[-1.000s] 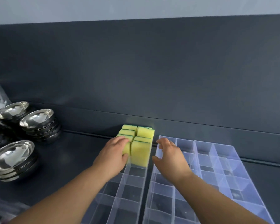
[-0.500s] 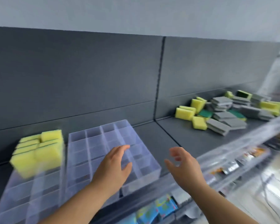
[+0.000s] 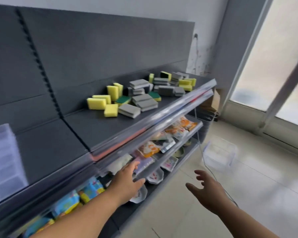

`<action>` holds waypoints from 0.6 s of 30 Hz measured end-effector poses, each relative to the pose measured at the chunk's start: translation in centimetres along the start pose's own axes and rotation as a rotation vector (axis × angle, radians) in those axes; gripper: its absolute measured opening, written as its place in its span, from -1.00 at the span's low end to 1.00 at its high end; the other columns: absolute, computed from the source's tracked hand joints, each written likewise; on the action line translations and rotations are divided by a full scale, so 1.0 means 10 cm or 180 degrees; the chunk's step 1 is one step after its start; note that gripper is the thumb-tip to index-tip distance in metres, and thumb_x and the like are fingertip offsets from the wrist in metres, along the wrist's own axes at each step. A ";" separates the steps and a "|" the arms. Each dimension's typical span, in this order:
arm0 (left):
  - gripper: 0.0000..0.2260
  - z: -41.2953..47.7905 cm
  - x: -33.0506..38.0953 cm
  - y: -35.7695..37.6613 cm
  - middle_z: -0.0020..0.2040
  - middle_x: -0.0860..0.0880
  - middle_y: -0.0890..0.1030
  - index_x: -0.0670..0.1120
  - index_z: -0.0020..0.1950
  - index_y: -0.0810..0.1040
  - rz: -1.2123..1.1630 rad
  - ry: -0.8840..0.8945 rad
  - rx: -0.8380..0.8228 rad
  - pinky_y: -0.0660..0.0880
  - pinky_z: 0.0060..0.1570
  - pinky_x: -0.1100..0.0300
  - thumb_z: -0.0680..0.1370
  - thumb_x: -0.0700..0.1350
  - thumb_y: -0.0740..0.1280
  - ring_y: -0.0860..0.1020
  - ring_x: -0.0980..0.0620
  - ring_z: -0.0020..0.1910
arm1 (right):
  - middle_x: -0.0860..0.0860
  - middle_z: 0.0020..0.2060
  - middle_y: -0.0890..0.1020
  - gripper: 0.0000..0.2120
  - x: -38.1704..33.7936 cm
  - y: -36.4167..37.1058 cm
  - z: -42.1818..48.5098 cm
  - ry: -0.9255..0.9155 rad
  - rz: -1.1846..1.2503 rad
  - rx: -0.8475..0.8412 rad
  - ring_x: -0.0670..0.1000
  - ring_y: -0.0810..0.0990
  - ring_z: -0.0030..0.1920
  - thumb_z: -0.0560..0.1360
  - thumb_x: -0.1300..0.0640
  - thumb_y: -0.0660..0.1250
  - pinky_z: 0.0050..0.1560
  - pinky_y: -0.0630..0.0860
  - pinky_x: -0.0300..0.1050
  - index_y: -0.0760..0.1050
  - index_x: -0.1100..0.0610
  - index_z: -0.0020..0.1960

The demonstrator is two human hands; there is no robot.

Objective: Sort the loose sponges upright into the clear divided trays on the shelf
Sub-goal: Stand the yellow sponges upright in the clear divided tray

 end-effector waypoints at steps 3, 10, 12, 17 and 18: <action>-0.46 0.27 0.27 0.36 0.29 0.04 0.45 0.07 0.45 0.26 -0.0051 -0.0080 -0.0179 0.37 0.13 0.27 0.52 0.04 0.35 0.45 0.09 0.18 | -0.07 0.24 0.52 -0.38 0.40 -0.32 0.18 0.0110 0.0021 0.0044 0.00 0.48 0.27 0.42 -0.22 0.36 0.24 0.42 -0.09 0.28 -0.08 0.40; -0.50 1.19 0.77 0.44 0.25 0.04 0.50 0.09 0.37 0.34 -0.0105 0.0003 -0.0046 0.47 0.16 0.11 0.48 0.12 0.38 0.49 0.06 0.17 | -0.09 0.24 0.53 -0.38 0.48 -0.82 0.96 -0.0013 0.0140 0.0213 -0.02 0.50 0.24 0.41 -0.22 0.37 0.22 0.43 -0.09 0.30 -0.10 0.39; -0.51 1.54 0.90 0.37 0.25 0.03 0.50 0.07 0.37 0.34 -0.0087 0.0087 0.0082 0.49 0.15 0.10 0.49 0.10 0.37 0.50 0.04 0.15 | -0.09 0.25 0.53 -0.38 0.37 -0.93 1.28 -0.0082 0.0193 0.0226 -0.02 0.51 0.23 0.41 -0.22 0.37 0.21 0.43 -0.11 0.29 -0.10 0.40; -0.51 2.62 1.16 0.09 0.32 0.02 0.45 0.04 0.39 0.34 -0.0156 0.0308 0.0448 0.41 0.19 0.17 0.50 0.07 0.36 0.44 0.04 0.27 | -0.10 0.25 0.54 -0.40 0.01 -1.21 2.23 -0.0238 0.0190 0.0404 -0.04 0.52 0.23 0.41 -0.21 0.38 0.22 0.45 -0.10 0.32 -0.09 0.39; -0.52 2.87 1.22 0.02 0.32 0.01 0.45 0.03 0.39 0.35 -0.0181 0.0363 0.0509 0.40 0.19 0.18 0.51 0.06 0.36 0.43 0.05 0.28 | -0.10 0.25 0.54 -0.40 -0.06 -1.26 2.45 -0.0246 0.0200 0.0434 -0.04 0.51 0.23 0.41 -0.21 0.38 0.22 0.45 -0.11 0.33 -0.09 0.38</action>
Point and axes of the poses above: each hand's wrist, its own z-axis towards the middle knuckle, its own y-axis out of the palm, x = y × z, the point moved 10 cm from there along z, towards the middle knuckle
